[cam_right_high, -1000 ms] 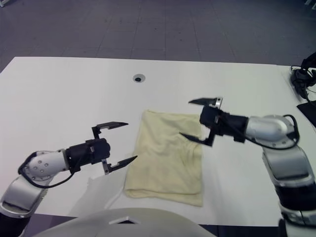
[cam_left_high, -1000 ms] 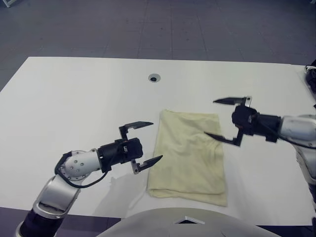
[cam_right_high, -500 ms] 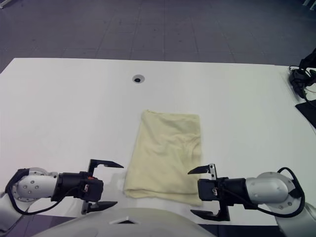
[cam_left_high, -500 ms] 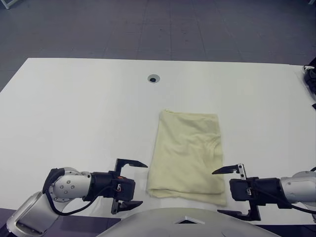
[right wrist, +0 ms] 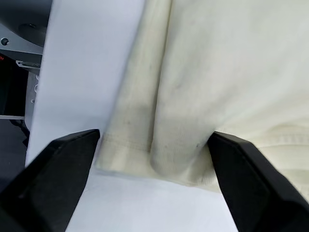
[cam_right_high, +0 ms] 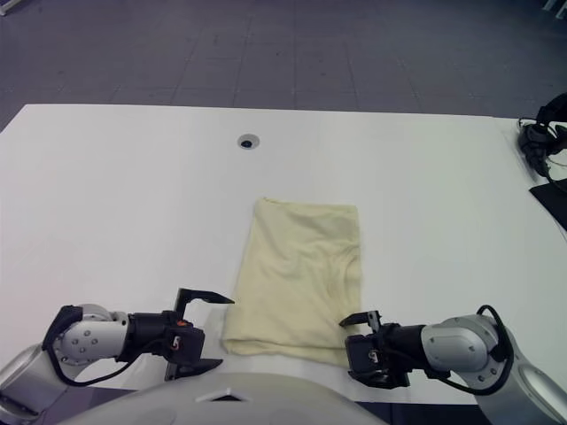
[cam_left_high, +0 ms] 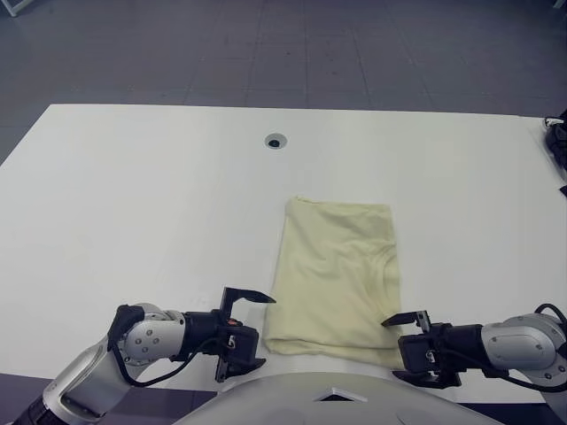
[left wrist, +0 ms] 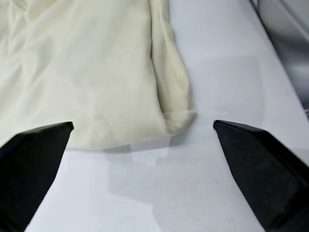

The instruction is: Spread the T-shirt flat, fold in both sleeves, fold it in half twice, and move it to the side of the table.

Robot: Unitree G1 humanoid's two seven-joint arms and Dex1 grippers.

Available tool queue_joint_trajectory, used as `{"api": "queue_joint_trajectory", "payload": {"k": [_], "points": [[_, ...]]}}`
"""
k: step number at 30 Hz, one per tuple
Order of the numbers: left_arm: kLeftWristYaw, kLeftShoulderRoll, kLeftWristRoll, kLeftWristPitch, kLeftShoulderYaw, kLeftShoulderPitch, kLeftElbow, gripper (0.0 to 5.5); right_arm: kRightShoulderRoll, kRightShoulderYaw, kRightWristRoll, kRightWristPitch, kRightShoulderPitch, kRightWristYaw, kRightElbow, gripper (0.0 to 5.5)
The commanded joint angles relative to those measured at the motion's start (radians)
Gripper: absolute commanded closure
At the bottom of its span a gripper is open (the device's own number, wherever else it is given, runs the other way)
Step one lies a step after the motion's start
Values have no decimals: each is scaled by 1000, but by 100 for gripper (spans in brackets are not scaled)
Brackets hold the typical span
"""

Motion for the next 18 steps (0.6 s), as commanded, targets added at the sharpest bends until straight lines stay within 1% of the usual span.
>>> {"api": "queue_joint_trajectory", "payload": {"k": [1,8,14,18], "points": [[10,-6,26,0,-13,-6,7,10,-14,15,-52,10,-3,-16,22,226],[15,-38,-27,-19,-23,-5,-14,10,-6,10,-44,-3,-8,-18,27,348],[25,-43,10,-39,-46,-22,20,10,2,14,-38,-5,-16,-23,29,450],[22,-46,20,-50,-64,-31,31,10,3,16,-33,-4,-14,-30,29,509]]}}
